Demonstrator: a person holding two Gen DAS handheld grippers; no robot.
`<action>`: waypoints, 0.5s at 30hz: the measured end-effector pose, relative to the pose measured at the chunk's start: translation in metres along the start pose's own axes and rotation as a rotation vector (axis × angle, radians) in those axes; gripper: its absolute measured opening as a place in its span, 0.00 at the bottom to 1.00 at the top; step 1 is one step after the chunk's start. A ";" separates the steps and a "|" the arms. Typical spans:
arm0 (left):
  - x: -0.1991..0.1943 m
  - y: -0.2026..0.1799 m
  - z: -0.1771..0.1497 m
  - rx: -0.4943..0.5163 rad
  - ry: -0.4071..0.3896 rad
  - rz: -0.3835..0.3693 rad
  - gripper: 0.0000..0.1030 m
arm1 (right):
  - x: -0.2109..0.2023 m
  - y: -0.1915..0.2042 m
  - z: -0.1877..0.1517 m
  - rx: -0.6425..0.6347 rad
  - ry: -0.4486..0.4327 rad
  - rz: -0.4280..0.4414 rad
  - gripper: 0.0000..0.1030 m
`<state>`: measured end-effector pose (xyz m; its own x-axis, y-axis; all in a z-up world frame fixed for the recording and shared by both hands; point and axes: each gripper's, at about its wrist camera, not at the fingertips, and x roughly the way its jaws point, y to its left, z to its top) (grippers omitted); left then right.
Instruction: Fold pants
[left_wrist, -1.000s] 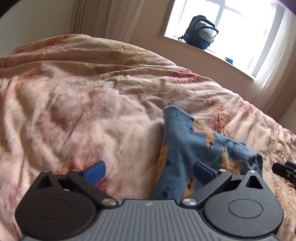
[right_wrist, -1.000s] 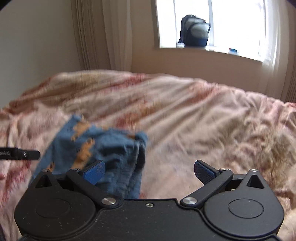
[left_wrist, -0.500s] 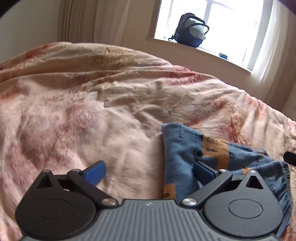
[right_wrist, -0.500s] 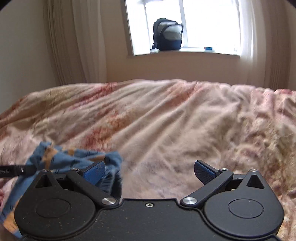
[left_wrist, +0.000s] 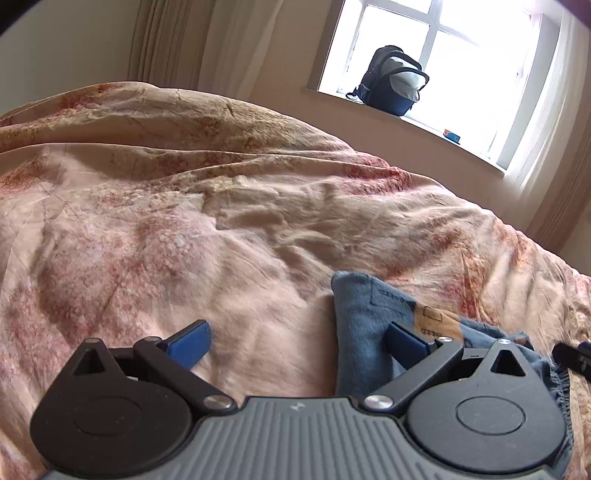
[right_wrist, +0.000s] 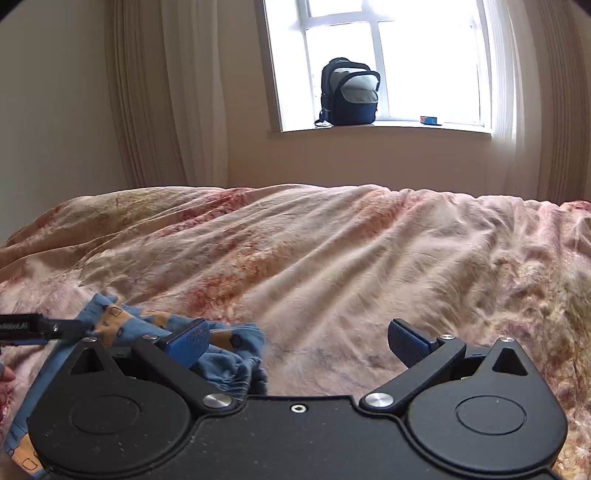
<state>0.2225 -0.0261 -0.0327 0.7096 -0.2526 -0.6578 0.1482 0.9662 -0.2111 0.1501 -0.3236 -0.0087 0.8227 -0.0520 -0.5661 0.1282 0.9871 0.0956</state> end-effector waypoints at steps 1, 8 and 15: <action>0.003 0.002 0.000 0.003 0.004 -0.004 1.00 | 0.005 0.003 -0.003 -0.023 0.032 -0.014 0.99; 0.003 -0.001 0.002 0.027 0.019 0.005 1.00 | 0.005 -0.004 -0.005 0.054 0.046 -0.019 0.99; -0.041 -0.006 -0.009 0.032 0.097 -0.093 1.00 | -0.026 0.020 -0.011 -0.019 0.206 0.115 0.99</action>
<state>0.1860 -0.0219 -0.0108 0.6222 -0.3435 -0.7035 0.2332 0.9391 -0.2524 0.1254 -0.3007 -0.0009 0.7005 0.0910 -0.7078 0.0277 0.9876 0.1545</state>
